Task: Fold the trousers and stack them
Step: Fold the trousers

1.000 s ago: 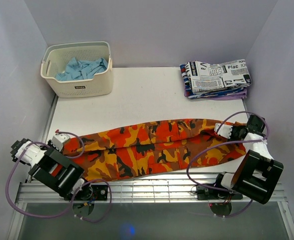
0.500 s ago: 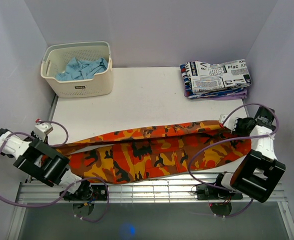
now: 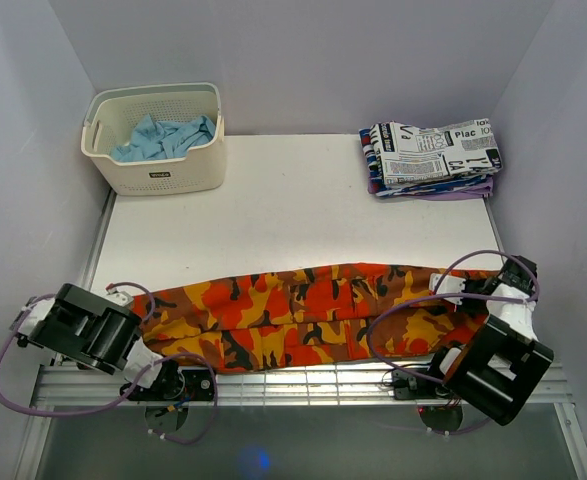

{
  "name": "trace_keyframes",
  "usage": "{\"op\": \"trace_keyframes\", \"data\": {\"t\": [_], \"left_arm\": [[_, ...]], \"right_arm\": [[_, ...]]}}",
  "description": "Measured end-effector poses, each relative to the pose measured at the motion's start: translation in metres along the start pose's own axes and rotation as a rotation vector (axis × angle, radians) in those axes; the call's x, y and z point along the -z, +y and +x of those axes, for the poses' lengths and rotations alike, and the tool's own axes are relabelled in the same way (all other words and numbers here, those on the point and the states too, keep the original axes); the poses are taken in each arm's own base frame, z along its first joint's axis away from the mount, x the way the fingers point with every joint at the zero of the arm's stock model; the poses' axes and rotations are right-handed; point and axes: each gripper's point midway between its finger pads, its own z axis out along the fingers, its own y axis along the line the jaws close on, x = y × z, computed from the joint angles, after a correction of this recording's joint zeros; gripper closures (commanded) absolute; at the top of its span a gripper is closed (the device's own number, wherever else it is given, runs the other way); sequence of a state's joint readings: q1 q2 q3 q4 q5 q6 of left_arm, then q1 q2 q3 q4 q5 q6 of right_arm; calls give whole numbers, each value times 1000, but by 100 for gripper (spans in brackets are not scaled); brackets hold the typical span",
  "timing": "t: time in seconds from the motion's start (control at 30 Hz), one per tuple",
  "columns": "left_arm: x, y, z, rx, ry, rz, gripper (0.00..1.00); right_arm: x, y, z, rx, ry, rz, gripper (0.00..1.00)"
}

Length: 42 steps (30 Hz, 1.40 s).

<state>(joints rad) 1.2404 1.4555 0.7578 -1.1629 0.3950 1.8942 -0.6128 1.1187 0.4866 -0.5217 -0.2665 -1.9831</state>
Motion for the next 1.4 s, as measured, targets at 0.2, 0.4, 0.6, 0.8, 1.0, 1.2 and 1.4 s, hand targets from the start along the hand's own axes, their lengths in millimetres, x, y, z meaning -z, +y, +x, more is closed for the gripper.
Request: {"op": "trace_keyframes", "data": {"t": [0.2,0.4,0.6,0.8,1.0,1.2,1.4], "left_arm": [[-20,4,1,70,196,28,100],[-16,5,-7,254,447,212,100],[-31,57,-70,304,456,211,100],[-57,124,-150,187,247,29,100],[-65,146,-176,165,133,-22,100],[-59,175,-210,117,5,-101,100],[-3,216,-287,15,-227,-205,100]], "right_arm": [[-12,-21,7,31,17,-41,92],[-25,-46,4,-60,14,-117,92],[-34,-63,4,-177,36,-173,92],[-35,-68,5,-238,44,-179,92],[-34,-71,4,-275,39,-180,92],[-22,-97,-7,-297,-11,-150,92],[6,-133,-30,-257,-111,-43,92]]}}
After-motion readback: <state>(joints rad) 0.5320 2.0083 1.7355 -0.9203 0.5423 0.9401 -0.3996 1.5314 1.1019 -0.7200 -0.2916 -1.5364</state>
